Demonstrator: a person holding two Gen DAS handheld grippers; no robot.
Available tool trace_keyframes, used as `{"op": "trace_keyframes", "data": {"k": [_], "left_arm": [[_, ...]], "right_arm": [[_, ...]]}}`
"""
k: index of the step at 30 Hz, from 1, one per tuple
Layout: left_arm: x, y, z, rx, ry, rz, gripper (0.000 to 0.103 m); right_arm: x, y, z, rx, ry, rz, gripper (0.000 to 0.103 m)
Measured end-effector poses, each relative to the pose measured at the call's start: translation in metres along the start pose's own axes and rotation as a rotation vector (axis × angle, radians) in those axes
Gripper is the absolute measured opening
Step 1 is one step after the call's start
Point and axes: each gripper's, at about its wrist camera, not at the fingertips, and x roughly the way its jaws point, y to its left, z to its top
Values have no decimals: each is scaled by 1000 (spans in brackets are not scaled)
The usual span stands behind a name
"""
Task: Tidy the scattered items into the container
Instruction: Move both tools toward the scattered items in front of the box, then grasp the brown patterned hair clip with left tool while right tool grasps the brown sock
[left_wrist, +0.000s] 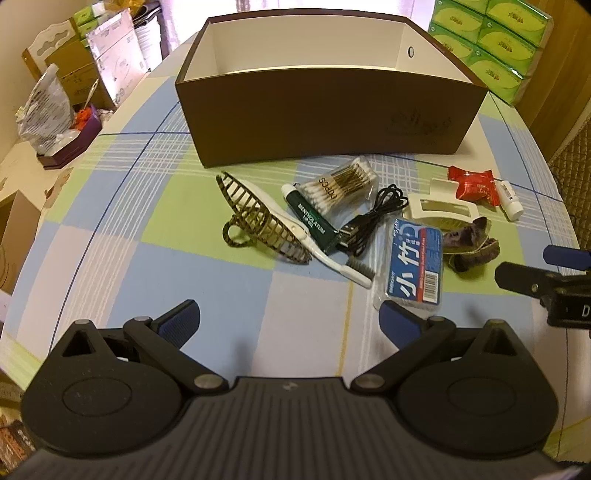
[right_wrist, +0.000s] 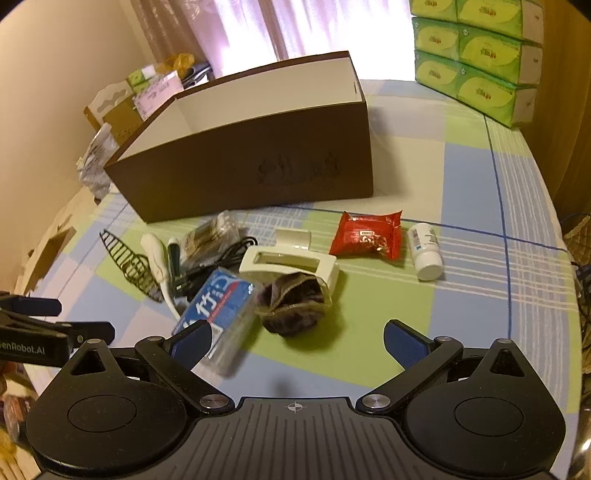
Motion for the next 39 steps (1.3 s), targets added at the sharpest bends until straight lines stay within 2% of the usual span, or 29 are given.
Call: {"op": "trace_keyframes", "data": {"k": [3,5,12,13,14,19,21,23,29,32,39], "left_arm": [[6,5,7,11,2,-20,101],[10,7,11,18,3,-29,99],[24,18,24,35,5,-57,98],[27,20,25,36,9,-60,96],[29,22,27,39,14,-66,95],[41,29,31,51,26,-89,93],[45,32,33,62,26,-92,92],[50,36,33,63,29,-97,86],[66,54,34,70,31,-136,77],[71,63,36,72,12,-199,73],[83,78,42,81,-50,-330,71]], "right_arm": [[5,0,4,31,-10,-2,103],[11,0,7,56,-5,4,83],[31,-5,11,159,1,-25,80],[34,-5,12,171,6,-24,68],[38,-7,12,190,13,-22,63],[50,-11,10,255,20,-30,63],[54,-12,10,255,32,-26,47],[56,-13,10,250,41,-30,40],[52,-19,9,229,49,-32,33],[48,-23,7,228,54,-37,33],[38,-32,3,229,58,-53,33]]}}
